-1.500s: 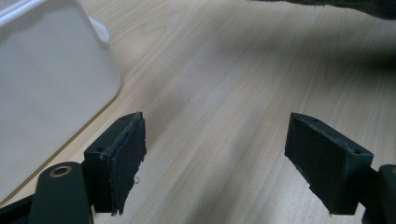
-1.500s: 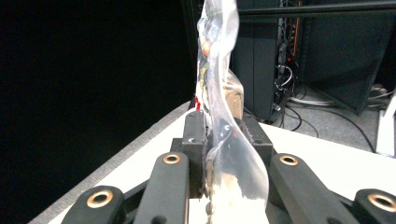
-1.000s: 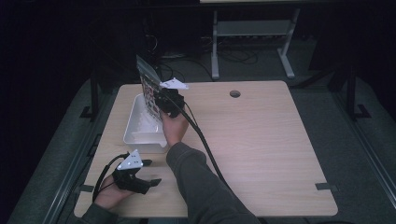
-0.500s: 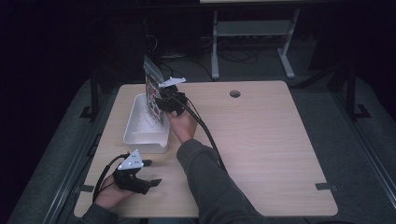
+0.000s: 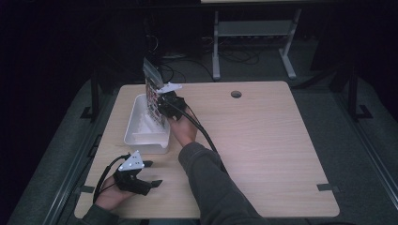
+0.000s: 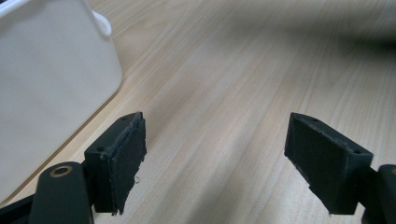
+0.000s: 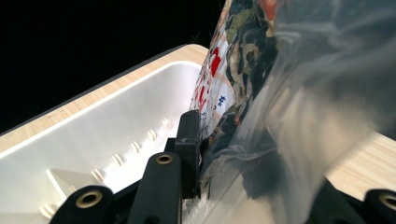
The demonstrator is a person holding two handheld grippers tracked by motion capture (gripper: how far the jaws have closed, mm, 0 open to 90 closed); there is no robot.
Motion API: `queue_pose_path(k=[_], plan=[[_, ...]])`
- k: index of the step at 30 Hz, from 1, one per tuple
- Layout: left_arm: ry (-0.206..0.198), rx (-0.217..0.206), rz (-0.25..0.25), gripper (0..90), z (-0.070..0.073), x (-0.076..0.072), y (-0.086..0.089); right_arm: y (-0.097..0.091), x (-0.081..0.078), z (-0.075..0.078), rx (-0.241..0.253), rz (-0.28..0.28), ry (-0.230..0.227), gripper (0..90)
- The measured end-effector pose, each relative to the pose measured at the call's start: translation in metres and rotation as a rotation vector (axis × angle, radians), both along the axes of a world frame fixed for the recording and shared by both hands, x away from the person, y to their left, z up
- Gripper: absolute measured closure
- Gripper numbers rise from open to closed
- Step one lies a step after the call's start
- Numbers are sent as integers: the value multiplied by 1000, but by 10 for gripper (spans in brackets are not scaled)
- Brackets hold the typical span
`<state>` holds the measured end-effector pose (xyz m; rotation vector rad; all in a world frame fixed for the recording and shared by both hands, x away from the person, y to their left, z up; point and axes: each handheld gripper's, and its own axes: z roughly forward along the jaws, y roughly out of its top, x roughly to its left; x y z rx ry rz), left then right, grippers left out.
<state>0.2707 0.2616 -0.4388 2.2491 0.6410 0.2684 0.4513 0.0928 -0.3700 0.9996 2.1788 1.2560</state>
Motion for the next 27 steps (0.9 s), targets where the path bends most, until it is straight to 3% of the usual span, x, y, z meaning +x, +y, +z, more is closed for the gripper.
queue_pose_path(k=[7,15,22,27], plan=[[-1,3,0,200,0,0,0,-6,-3,-13,70,-88,19,709],[-2,6,-1,200,0,0,1,0,-9,-17,69,-135,-12,709],[1,1,-5,200,0,0,0,-2,-10,-18,75,-119,-23,674],[1,-2,-8,200,-1,0,0,-12,-6,-16,105,-69,8,498]])
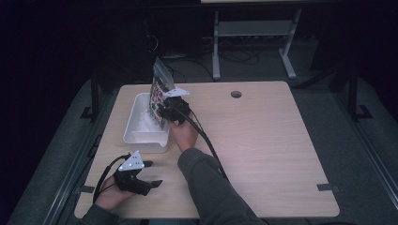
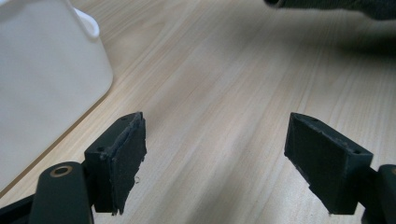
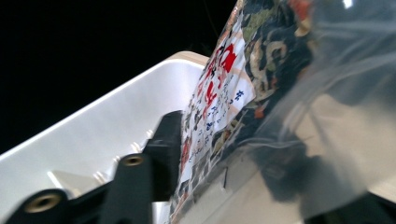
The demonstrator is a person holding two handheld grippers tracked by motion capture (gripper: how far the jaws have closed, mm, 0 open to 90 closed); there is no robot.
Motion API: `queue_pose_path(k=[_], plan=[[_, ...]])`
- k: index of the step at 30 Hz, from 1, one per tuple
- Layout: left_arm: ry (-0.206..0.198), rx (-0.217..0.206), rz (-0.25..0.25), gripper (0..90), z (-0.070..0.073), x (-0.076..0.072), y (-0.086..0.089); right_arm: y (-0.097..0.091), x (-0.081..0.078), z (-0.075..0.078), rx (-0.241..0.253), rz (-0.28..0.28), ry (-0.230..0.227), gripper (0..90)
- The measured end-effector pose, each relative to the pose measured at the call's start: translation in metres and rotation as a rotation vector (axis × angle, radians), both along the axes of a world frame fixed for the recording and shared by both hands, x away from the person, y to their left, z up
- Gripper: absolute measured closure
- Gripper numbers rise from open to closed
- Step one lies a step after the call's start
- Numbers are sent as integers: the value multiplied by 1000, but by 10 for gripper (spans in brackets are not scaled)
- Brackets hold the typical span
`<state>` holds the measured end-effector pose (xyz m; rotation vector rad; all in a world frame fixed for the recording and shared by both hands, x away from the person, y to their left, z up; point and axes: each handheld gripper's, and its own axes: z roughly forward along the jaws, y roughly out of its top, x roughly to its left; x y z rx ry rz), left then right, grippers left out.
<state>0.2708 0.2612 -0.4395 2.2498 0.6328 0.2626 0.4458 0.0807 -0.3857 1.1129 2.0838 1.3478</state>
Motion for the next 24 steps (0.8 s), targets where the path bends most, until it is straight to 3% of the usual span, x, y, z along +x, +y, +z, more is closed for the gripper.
queue_pose_path(k=[10,13,24], plan=[[-1,4,-11,199,0,-1,-2,-30,-1,5,102,100,83,390],[-6,4,-11,199,0,-1,-2,-41,-3,6,154,133,113,379],[-3,-1,-12,200,0,-1,-4,-75,-14,14,177,220,113,323]])
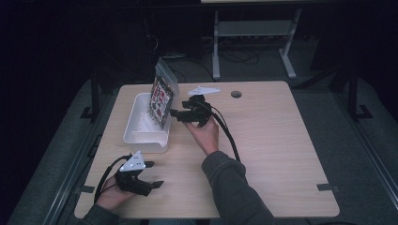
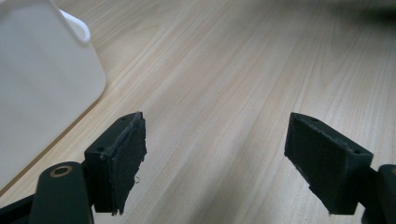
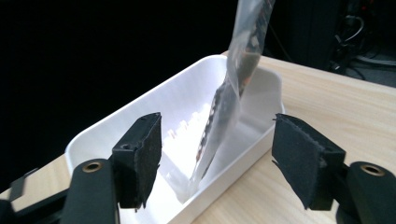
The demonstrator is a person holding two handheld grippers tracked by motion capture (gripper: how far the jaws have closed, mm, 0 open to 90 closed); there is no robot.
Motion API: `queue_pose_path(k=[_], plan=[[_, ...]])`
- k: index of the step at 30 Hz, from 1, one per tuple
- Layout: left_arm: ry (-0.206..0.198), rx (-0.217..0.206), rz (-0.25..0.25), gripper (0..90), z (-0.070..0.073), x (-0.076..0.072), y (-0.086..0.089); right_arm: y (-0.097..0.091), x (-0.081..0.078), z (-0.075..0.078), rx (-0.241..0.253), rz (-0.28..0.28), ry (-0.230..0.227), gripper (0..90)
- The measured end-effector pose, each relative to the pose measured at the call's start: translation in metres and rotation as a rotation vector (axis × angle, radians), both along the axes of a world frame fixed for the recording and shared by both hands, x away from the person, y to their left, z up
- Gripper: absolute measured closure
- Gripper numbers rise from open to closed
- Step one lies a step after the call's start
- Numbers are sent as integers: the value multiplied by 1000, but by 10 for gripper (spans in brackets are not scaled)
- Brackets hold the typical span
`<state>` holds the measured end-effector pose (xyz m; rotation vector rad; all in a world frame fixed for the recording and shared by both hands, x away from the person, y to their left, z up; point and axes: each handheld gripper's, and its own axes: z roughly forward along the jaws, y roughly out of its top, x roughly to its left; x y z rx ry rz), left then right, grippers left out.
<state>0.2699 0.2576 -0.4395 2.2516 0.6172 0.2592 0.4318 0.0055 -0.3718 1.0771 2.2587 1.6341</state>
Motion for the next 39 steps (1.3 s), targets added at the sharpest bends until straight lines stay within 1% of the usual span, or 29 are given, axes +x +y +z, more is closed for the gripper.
queue_pose_path(k=[2,4,6,10,17,19,22,24,28,35,36,39], plan=[[0,3,0,199,0,0,0,-7,-2,1,9,16,11,324],[1,5,0,199,0,0,0,-14,-4,2,2,30,16,315],[1,5,0,199,-1,0,0,-22,-7,1,-4,39,10,312],[0,8,-3,200,-1,0,-1,-38,-11,1,-40,43,-3,348],[3,11,-2,200,-2,0,-1,-66,-16,-1,-29,70,-9,329],[-1,17,-8,200,-3,0,-1,-73,-18,-1,-46,83,-18,324],[2,14,-4,200,-3,1,0,-82,-21,-2,-62,105,-13,323],[1,11,-1,199,-3,1,0,-88,-22,-3,-71,118,4,305],[0,11,2,199,-4,1,0,-100,-26,-4,-85,119,9,292],[0,6,3,202,-4,2,-1,-120,-35,-3,-67,122,11,277],[-1,6,3,202,-4,2,-1,-124,-37,-3,-66,121,19,272],[-1,7,5,202,-4,2,-1,-131,-41,-4,-84,118,21,272]])
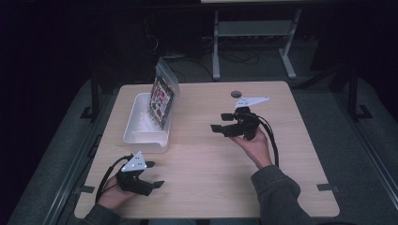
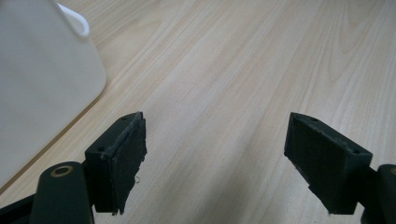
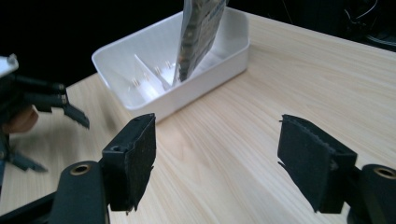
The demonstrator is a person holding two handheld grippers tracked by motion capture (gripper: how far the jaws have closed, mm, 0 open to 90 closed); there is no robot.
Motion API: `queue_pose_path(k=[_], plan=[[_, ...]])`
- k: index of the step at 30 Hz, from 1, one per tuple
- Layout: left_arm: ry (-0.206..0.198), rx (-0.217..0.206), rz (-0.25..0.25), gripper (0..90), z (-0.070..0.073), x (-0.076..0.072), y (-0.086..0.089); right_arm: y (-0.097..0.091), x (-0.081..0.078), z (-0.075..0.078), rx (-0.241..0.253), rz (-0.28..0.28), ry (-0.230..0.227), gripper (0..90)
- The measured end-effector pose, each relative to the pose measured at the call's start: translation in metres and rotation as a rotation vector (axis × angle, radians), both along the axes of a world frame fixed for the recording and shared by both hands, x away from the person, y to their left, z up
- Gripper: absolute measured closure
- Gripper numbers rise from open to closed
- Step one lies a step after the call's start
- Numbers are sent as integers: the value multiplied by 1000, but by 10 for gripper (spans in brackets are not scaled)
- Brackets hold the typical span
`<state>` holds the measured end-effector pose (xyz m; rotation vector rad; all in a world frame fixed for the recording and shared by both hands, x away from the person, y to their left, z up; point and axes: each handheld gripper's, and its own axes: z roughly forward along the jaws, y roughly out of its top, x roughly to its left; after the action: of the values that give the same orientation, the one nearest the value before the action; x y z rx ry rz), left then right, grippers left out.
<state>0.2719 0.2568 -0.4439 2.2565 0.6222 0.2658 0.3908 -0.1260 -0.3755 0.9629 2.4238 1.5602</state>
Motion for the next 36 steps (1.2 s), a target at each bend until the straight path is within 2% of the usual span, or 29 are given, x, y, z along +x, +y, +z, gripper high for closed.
queue_pose_path(k=[1,3,9,18,22,25,31,36], plan=[[-1,2,1,202,0,0,0,-3,-2,-1,-4,-3,-9,272],[-2,4,6,202,0,1,1,-9,-3,-2,-5,-2,6,272],[-9,-5,30,205,0,1,2,-24,-9,-5,-1,-13,7,279],[-9,-2,31,204,0,2,2,-47,-20,-9,7,-36,19,281],[-11,-5,34,204,0,2,2,-56,-26,-10,-13,-39,21,275],[-11,-4,34,204,0,1,2,-64,-32,-10,-10,-43,19,283],[-11,-6,33,205,0,1,1,-77,-45,-18,-21,-55,30,281],[-13,1,25,204,0,1,1,-85,-57,-30,-26,-58,56,273]])
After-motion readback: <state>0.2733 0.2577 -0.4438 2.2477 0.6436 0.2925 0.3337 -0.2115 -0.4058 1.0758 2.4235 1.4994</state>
